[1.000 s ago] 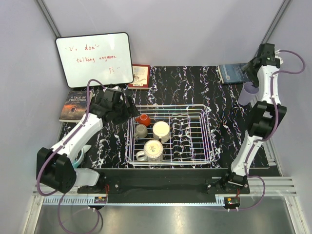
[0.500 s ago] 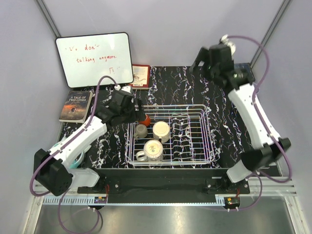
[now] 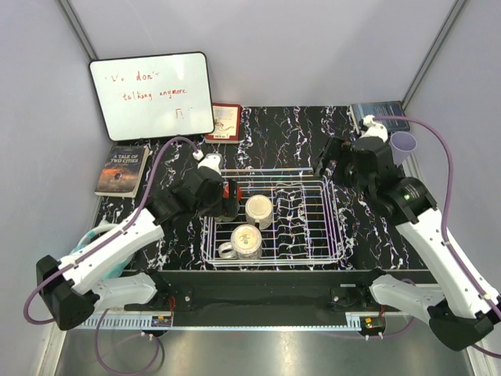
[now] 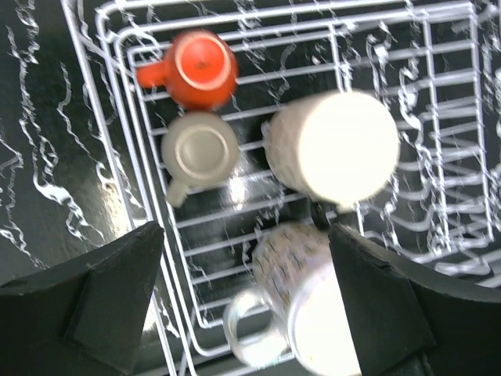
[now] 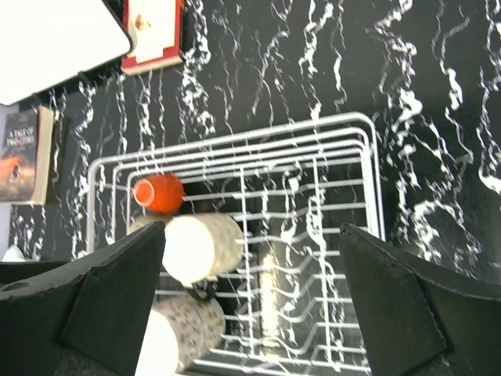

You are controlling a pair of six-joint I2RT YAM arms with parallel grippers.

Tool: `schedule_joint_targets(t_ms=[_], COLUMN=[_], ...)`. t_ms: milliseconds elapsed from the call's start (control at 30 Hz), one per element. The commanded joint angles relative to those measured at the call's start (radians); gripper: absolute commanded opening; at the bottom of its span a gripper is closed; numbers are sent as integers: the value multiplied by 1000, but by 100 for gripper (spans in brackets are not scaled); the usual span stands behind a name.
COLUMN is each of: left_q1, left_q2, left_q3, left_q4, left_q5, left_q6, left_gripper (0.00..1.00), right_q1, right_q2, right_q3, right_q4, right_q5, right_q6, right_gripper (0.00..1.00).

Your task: Unload the cups from the dish rack

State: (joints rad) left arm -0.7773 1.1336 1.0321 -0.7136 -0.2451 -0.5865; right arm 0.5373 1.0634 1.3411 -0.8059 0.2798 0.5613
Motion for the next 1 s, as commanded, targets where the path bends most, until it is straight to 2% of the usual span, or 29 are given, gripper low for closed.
schedule_joint_targets(t_ms=[0,133,300,500,667,833,967], left_q1=[-28,-33,-33,-34,-45,-48,-63], left_q2=[-46,-60,-194,-271,-215,-161,-95], left_q3=[-10,14,-23,-70,-55,-34,-17], left_q4=[-23,-95,-107,-142,-184,-205,-178], left_q5=[-1,53,144,228,355,320,360], left_q6=[3,71,174,244,306,303,280], left_gripper=[88,86,86,84,77,75,78], right_q1=[13,13,13,13,13,13,12], right_q2=[-58,-112,-125,-105,-91,-82,-72], right_q3=[-109,-178,-194,-204,-223,-226,-241], right_q4=[-9,1,10,28,42,54,62], right_q5=[-10,-44,-53,-74,-90,-102,-114], right_q6=[-12,-24,-67,-106,-120,-133,-136], right_gripper=[100,100,100,100,100,100,100])
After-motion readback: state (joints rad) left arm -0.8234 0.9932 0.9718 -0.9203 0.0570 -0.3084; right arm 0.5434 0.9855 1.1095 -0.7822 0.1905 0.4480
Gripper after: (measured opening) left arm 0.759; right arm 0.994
